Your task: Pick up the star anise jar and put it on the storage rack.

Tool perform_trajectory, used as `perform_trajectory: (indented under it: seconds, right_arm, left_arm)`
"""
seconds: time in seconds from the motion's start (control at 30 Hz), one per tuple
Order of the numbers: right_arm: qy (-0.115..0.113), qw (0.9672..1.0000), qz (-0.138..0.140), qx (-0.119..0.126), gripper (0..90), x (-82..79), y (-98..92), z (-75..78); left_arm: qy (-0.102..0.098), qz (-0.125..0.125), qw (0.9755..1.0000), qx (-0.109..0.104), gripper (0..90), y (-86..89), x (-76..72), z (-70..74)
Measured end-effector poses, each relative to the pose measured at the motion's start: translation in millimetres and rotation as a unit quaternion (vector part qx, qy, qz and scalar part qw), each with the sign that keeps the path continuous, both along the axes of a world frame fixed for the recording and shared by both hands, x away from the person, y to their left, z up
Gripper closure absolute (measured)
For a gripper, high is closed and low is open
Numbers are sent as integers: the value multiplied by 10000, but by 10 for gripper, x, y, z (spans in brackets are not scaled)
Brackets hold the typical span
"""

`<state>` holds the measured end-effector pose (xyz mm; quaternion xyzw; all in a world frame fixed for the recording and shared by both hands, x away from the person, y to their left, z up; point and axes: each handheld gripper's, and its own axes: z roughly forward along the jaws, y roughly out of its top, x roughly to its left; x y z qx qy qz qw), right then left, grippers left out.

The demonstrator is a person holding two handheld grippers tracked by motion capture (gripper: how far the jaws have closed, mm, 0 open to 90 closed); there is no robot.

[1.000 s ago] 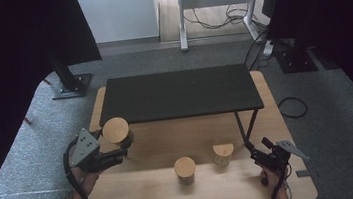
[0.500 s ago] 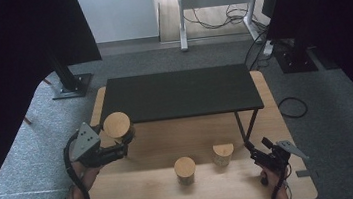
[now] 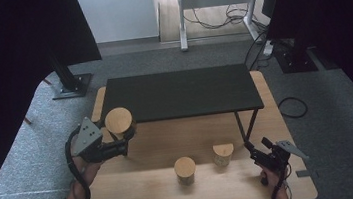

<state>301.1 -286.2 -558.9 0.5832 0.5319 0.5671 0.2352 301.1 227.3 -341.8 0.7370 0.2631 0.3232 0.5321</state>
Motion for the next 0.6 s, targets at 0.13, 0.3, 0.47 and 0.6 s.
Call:
perform_trajectory:
  seconds: [0.13, 0.3, 0.47, 0.6]
  right_arm:
    - [-2, 10000, 5, 2, 138, -1, 0, 0]
    - [-1, 10000, 11, 12, 138, -1, -2, -1]
    - [1, 10000, 14, 4, 138, -3, 1, 0]
    - [2, 10000, 13, 2, 138, -3, 2, 0]
  left_arm:
    - [-7, 8, 10000, 25, 255, -11, 17, 17]
    - [-33, 14, 10000, 28, 255, -19, 33, 40]
    - [-57, 24, 10000, 12, 254, -20, 50, 72]
    - [-78, 80, 9999, -3, 255, -13, 66, 96]
